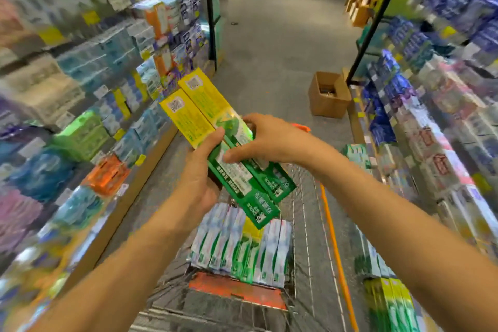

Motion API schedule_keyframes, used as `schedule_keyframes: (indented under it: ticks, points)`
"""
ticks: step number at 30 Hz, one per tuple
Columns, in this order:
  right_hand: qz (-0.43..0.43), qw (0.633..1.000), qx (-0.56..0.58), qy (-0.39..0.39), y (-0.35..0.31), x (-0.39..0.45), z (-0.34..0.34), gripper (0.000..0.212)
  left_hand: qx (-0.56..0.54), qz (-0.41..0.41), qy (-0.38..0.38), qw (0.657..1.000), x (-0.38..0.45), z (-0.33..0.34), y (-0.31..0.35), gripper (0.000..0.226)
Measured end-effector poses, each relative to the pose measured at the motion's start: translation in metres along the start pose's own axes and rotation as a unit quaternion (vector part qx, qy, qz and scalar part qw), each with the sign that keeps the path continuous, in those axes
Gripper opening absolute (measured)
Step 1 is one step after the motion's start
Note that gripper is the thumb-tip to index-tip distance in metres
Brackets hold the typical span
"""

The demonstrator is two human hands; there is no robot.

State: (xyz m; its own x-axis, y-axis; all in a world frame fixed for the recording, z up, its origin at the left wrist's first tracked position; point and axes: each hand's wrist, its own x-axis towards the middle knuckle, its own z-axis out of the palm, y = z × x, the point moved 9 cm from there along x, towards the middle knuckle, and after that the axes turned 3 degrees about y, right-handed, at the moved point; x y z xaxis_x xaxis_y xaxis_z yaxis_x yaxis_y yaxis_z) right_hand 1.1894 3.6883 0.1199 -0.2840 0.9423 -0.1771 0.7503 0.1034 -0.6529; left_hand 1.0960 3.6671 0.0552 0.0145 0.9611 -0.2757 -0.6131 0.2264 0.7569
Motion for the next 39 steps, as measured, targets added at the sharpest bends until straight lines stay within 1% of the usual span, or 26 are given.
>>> schedule_keyframes:
  ticks: [2,3,7,9,12,14,18,21,22,23,24,26,27,29,32,34,35,38,39]
  points:
    - [0.012,0.999,0.029,-0.028,0.009,0.02,0.021,0.057,0.018,-0.03,-0.014,0.999,0.011,-0.017,-0.01,0.025]
    - [0.023,0.998,0.042,-0.04,0.017,0.026,0.028,0.056,0.025,-0.042,-0.015,0.999,0.016,-0.025,-0.016,0.028]
    - [0.082,0.992,0.049,-0.081,0.064,0.037,0.052,0.062,0.034,-0.07,0.029,0.997,0.041,-0.061,-0.038,0.027]
    - [0.12,0.986,0.06,-0.099,0.095,0.04,0.065,0.06,0.033,-0.093,0.057,0.993,0.055,-0.08,-0.049,0.025]
    - [0.178,0.971,0.127,-0.094,0.142,0.04,0.081,0.049,0.05,-0.13,0.098,0.985,0.075,-0.109,-0.068,0.014]
    - [0.216,0.959,0.166,-0.083,0.173,0.041,0.092,0.052,0.062,-0.152,0.115,0.98,0.085,-0.126,-0.084,0.017]
    - [0.31,0.912,0.259,-0.077,0.251,0.042,0.139,0.051,0.078,-0.194,0.137,0.968,0.108,-0.155,-0.125,0.024]
    - [0.412,0.87,0.265,-0.047,0.332,0.037,0.192,0.072,0.101,-0.229,0.139,0.958,0.127,-0.165,-0.164,0.025]
    - [0.444,0.851,0.275,-0.045,0.357,0.033,0.213,0.081,0.105,-0.236,0.135,0.957,0.134,-0.167,-0.176,0.023]
    - [0.475,0.829,0.291,-0.045,0.377,0.029,0.232,0.09,0.109,-0.241,0.13,0.956,0.141,-0.168,-0.187,0.026]
    - [0.499,0.807,0.312,-0.048,0.389,0.026,0.248,0.096,0.118,-0.244,0.125,0.954,0.149,-0.17,-0.198,0.037]
    - [0.53,0.775,0.344,-0.034,0.409,0.026,0.272,0.097,0.151,-0.244,0.118,0.951,0.17,-0.176,-0.215,0.063]
    - [0.539,0.765,0.352,-0.025,0.418,0.029,0.282,0.097,0.168,-0.243,0.111,0.949,0.181,-0.178,-0.223,0.07]
    - [0.548,0.751,0.369,-0.015,0.435,0.037,0.301,0.099,0.191,-0.239,0.1,0.947,0.202,-0.182,-0.24,0.071]
    - [0.547,0.744,0.384,-0.019,0.451,0.053,0.329,0.098,0.207,-0.231,0.106,0.945,0.224,-0.188,-0.267,0.051]
    - [0.543,0.738,0.4,-0.018,0.46,0.061,0.348,0.094,0.219,-0.239,0.102,0.941,0.232,-0.189,-0.285,0.044]
    - [0.54,0.745,0.391,-0.018,0.465,0.063,0.354,0.089,0.227,-0.243,0.101,0.938,0.233,-0.189,-0.293,0.041]
    - [0.528,0.789,0.312,-0.032,0.472,0.071,0.363,0.066,0.243,-0.248,0.093,0.933,0.238,-0.188,-0.311,0.032]
    - [0.524,0.803,0.281,-0.038,0.474,0.072,0.363,0.064,0.242,-0.248,0.09,0.934,0.239,-0.186,-0.315,0.032]
